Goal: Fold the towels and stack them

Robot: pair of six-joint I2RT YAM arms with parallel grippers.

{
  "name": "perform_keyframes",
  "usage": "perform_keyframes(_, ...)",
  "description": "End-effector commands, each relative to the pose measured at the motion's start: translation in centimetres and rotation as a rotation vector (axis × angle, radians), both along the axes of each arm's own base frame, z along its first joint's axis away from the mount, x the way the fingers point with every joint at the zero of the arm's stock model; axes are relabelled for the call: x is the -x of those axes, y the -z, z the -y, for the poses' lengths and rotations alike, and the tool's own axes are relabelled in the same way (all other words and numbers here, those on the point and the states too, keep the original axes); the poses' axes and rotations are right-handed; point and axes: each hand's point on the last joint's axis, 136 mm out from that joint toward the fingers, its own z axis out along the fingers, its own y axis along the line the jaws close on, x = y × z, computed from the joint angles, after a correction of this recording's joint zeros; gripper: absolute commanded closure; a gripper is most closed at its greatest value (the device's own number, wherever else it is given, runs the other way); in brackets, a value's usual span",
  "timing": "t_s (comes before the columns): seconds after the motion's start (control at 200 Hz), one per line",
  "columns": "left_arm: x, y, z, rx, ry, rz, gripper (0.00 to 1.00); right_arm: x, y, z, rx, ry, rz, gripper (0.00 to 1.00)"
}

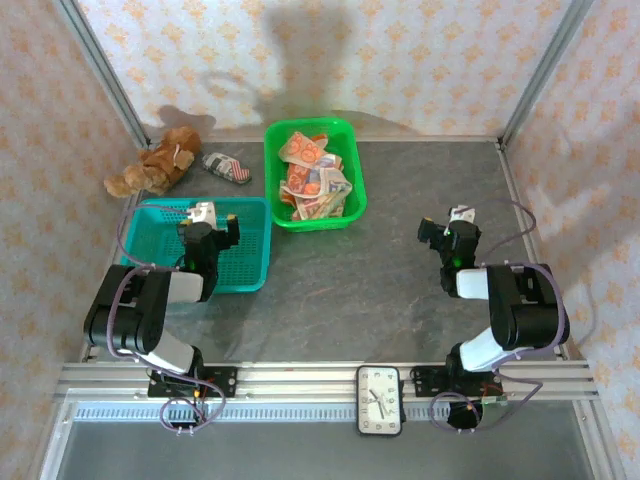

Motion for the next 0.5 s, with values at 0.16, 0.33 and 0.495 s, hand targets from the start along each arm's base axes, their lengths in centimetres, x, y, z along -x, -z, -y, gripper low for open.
perform_keyframes(0.16,-0.13,0.02,0.26,-0.009,0.015,-0.006,0.00,-0.66,-1.07,0.17,-0.006,0.006,0.033,0.01)
perform_keyframes(0.33,-0.15,0.01,0.29,-0.008,0.016,-0.005,0.00,-0.66,-1.08,0.20,-0.006,0.007,0.033,0.01)
perform_keyframes(0.495,-0.19,0.04,0.13,0.000,0.011,-0.008,0.00,-0.71,-1.16,0.20,-0.008,0.007,0.036,0.01)
